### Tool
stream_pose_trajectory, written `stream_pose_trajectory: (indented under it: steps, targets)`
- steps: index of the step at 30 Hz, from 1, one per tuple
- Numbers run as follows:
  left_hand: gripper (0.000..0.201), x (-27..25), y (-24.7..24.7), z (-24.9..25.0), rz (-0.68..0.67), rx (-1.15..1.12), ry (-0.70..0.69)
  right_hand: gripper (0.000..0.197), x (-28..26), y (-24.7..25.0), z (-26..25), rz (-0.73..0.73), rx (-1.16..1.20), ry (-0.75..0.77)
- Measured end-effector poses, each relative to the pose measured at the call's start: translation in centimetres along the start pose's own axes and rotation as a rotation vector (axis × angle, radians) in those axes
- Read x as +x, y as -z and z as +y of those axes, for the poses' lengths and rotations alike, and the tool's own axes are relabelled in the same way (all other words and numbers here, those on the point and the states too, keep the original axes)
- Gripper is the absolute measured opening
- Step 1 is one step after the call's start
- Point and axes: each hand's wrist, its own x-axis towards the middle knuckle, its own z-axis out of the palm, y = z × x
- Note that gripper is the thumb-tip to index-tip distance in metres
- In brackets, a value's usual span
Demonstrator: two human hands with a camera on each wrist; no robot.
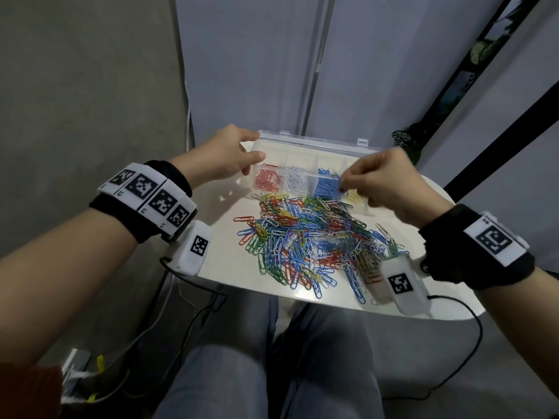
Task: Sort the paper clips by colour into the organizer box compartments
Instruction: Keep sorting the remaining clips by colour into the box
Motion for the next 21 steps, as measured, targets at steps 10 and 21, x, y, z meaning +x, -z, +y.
stream_pose_trajectory:
  steps: [10,21]
  targets:
    - [0.057,0.1,-0.1,0.0,0.000,0.003,0.006,0.007,3.4,0.6,-2.2,0.103,-0.162,0.066]
    - [0.057,0.0,-0.1,0.0,-0.008,-0.015,0.010,0.011,0.2,-2.7,-0.1,-0.318,-0.531,0.039]
